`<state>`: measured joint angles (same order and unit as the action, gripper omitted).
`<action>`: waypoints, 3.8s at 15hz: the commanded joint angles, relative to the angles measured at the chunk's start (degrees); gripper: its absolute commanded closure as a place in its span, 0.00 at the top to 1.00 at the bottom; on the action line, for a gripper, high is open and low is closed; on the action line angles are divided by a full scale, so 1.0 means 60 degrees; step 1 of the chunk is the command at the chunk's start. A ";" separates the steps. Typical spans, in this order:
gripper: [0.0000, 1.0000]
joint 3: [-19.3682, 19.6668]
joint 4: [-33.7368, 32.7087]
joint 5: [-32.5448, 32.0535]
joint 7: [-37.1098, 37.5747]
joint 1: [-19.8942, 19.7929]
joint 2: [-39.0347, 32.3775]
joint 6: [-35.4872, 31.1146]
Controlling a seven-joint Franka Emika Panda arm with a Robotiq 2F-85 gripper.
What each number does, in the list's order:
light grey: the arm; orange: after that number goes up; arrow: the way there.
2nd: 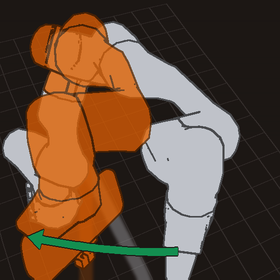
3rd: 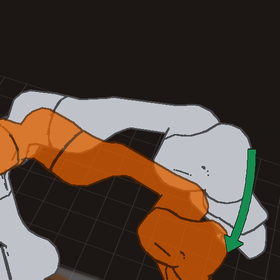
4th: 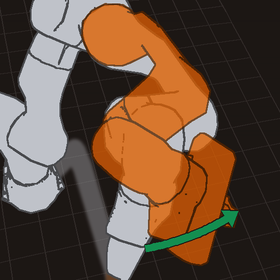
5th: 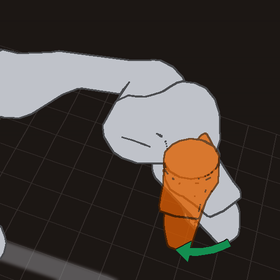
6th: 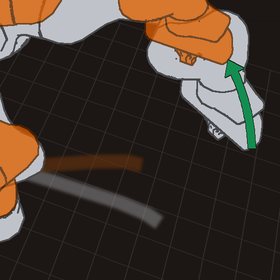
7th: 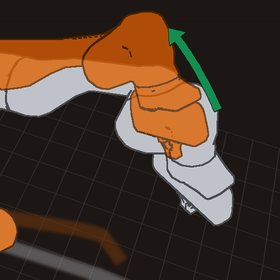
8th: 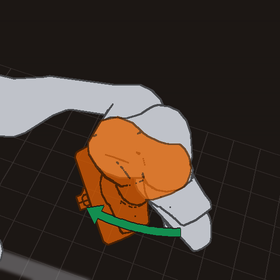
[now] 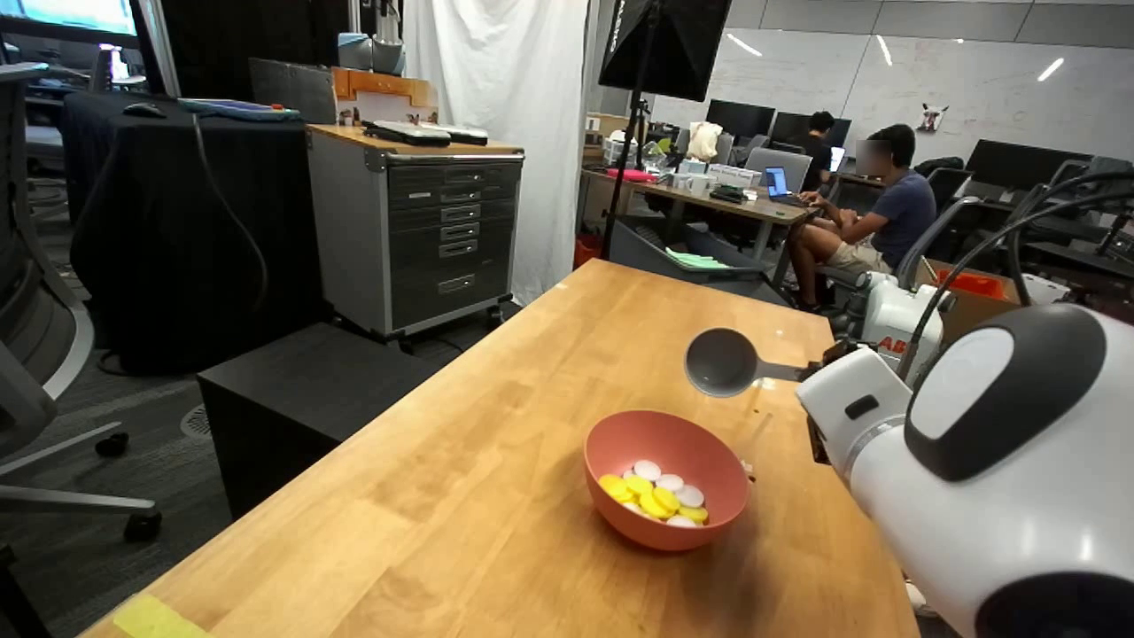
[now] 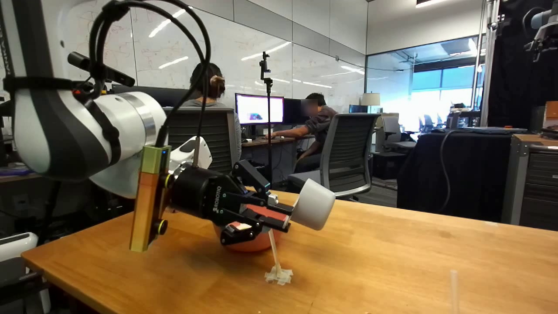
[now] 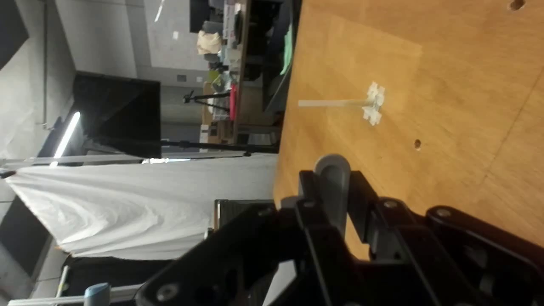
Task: Pour the contents in the grey measuring cup into the pink bowl
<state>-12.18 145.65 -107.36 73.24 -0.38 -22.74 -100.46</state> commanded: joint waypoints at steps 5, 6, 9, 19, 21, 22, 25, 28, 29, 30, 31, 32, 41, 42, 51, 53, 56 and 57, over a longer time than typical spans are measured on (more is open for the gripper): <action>0.06 0.1022 -0.0319 0.2624 -0.2777 -0.1005 0.1861 -0.4366; 0.06 0.1222 -0.0394 0.3102 -0.3144 -0.1064 0.1982 -0.4654; 0.06 0.1826 -0.0769 0.4700 -0.4391 -0.1346 0.2042 -0.5668; 0.06 0.2730 -0.1356 1.0237 -0.7830 -0.1579 0.1248 -0.8635; 0.06 0.2776 -0.1352 1.1351 -0.8230 -0.1479 0.1124 -0.9121; 0.06 0.2781 -0.1342 1.1871 -0.8517 -0.1422 0.1071 -0.9280; 0.06 0.2878 -0.1332 1.3089 -0.9227 -0.1214 0.0976 -0.9617; 0.06 0.2986 -0.1364 1.3985 -0.9833 -0.1047 0.0934 -0.9711; 0.06 0.3034 -0.1385 1.4159 -0.9977 -0.0991 0.0934 -0.9682; 0.06 0.3077 -0.1393 1.4319 -1.0109 -0.0950 0.0940 -0.9683; 0.06 0.3117 -0.1406 1.4435 -1.0214 -0.0916 0.0951 -0.9652; 0.07 0.3141 -0.1417 1.4551 -1.0323 -0.0894 0.0953 -0.9638; 0.87 0.3264 -0.1379 1.4733 -1.0770 -0.0778 0.1096 -0.9628; 0.93 0.3325 -0.1334 1.4621 -1.0727 -0.0720 0.1152 -0.9656; 1.00 0.3686 -0.0492 1.3467 -1.0693 -0.0070 0.2212 -0.9586; 1.00 0.3612 -0.0144 1.3206 -1.0781 -0.0018 0.2609 -0.9534; 1.00 0.3436 0.0401 1.2928 -1.1094 -0.0013 0.3196 -0.9388; 1.00 0.3355 0.0547 1.2923 -1.1249 -0.0030 0.3352 -0.9257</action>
<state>8.33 144.55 -28.44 8.59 -1.08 -8.37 -157.84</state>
